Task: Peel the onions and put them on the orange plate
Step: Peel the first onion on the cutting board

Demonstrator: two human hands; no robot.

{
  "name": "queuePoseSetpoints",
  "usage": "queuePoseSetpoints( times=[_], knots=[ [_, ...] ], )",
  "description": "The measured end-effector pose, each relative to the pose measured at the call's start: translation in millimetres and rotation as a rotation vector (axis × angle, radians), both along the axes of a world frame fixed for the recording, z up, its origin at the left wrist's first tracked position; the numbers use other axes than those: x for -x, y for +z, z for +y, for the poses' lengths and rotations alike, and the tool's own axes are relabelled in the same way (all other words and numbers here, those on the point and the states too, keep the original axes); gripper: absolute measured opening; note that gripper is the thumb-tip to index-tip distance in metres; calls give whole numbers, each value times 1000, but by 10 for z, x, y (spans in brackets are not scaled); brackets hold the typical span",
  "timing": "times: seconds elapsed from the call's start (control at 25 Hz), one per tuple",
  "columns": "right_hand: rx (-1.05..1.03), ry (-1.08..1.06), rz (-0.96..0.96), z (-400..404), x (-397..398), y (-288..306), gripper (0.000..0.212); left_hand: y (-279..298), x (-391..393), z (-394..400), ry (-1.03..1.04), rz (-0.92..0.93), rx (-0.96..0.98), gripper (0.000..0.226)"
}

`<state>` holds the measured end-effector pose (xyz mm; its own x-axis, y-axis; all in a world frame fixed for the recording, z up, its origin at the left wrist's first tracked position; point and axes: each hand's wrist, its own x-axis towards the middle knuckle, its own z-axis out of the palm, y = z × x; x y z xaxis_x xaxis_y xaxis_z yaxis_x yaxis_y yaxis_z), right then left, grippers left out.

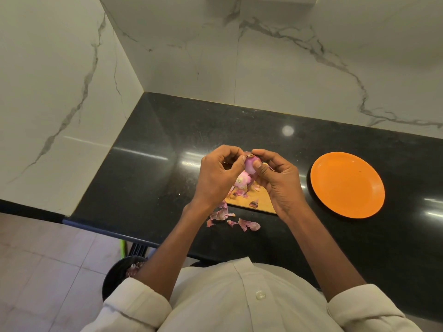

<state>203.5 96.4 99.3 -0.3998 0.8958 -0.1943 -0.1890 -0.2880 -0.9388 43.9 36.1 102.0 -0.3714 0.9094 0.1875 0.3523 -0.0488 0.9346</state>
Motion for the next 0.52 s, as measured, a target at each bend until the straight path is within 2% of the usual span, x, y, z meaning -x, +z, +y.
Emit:
queuePoseSetpoints(
  times=[0.28, 0.52],
  knots=[
    [-281, 65, -350, 27, 38, 80, 32, -72, 6, -21, 25, -59, 26, 13],
    [-337, 96, -381, -18, 36, 138, 42, -66, 14, -44, 6, -102, 26, 12]
  ],
)
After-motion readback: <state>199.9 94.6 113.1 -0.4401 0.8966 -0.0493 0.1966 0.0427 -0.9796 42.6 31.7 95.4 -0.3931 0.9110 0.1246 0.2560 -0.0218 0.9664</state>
